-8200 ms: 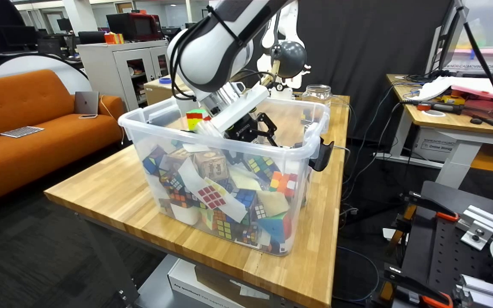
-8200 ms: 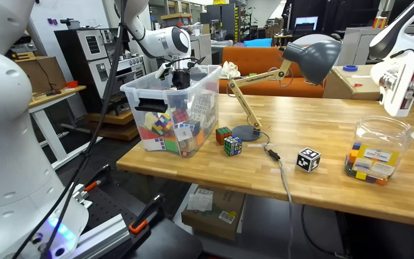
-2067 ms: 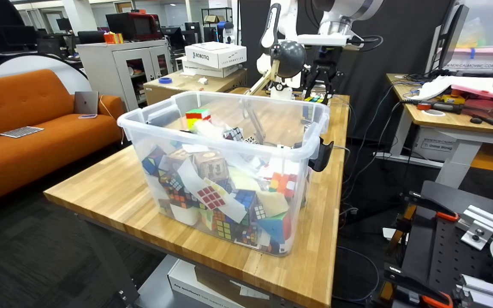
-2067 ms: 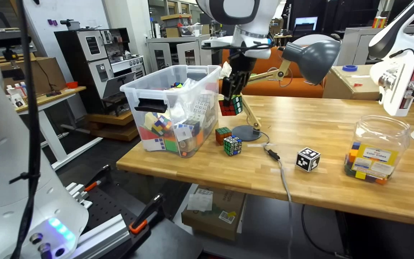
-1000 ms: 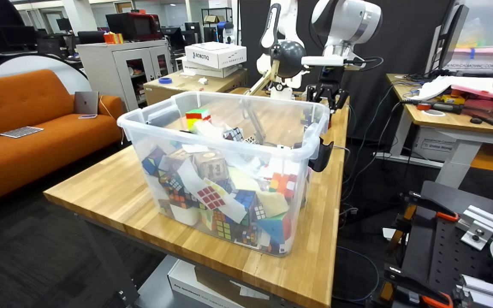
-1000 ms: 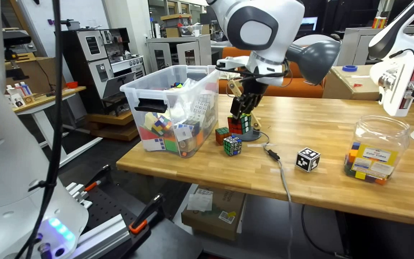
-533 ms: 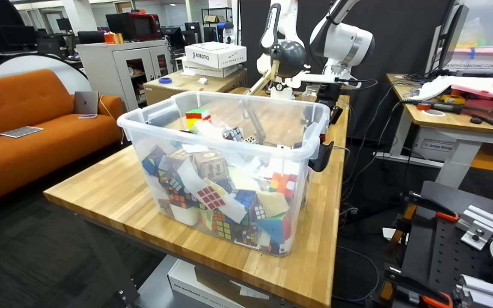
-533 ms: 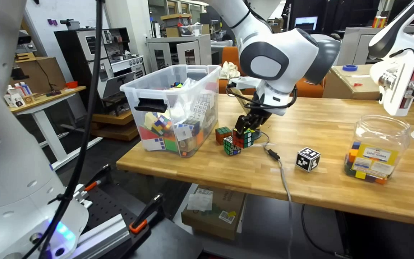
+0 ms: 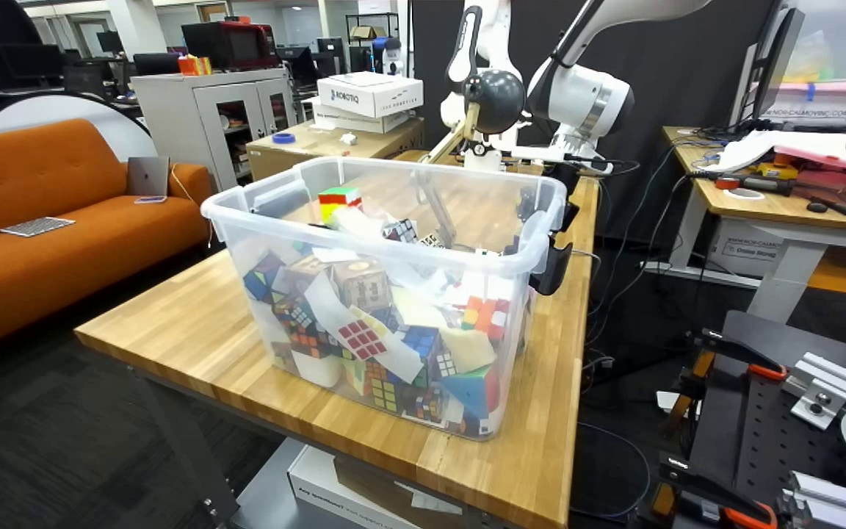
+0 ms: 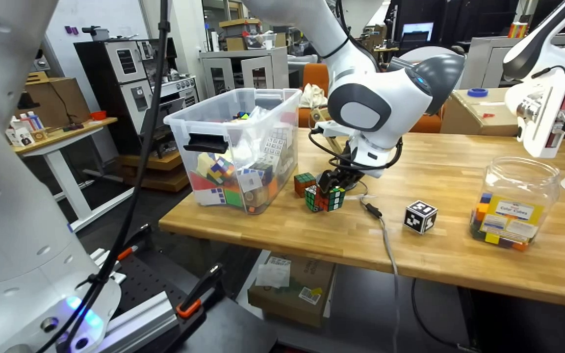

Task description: Remove one Rubik's cube from the container on the left and put it on the table

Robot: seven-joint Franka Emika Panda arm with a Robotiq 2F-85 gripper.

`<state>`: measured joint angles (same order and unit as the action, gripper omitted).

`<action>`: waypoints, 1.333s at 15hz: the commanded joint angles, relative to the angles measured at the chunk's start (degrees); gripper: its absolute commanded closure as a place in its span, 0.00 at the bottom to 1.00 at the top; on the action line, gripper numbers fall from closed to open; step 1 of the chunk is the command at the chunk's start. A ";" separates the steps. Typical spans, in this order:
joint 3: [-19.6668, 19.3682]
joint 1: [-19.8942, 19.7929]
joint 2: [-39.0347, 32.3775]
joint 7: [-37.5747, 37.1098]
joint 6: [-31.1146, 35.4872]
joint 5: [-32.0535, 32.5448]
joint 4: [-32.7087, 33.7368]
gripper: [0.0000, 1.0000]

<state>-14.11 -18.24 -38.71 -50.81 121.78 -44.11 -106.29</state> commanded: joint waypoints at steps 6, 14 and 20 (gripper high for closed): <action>-1.05 -0.99 -3.01 -1.53 2.13 -1.71 1.15 0.63; -1.29 -1.04 -2.74 -1.73 1.76 -0.81 0.72 0.38; -1.12 -0.96 -2.61 -1.21 1.53 -0.47 0.73 0.09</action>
<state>-15.40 -19.15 -41.36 -52.50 123.67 -44.85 -105.79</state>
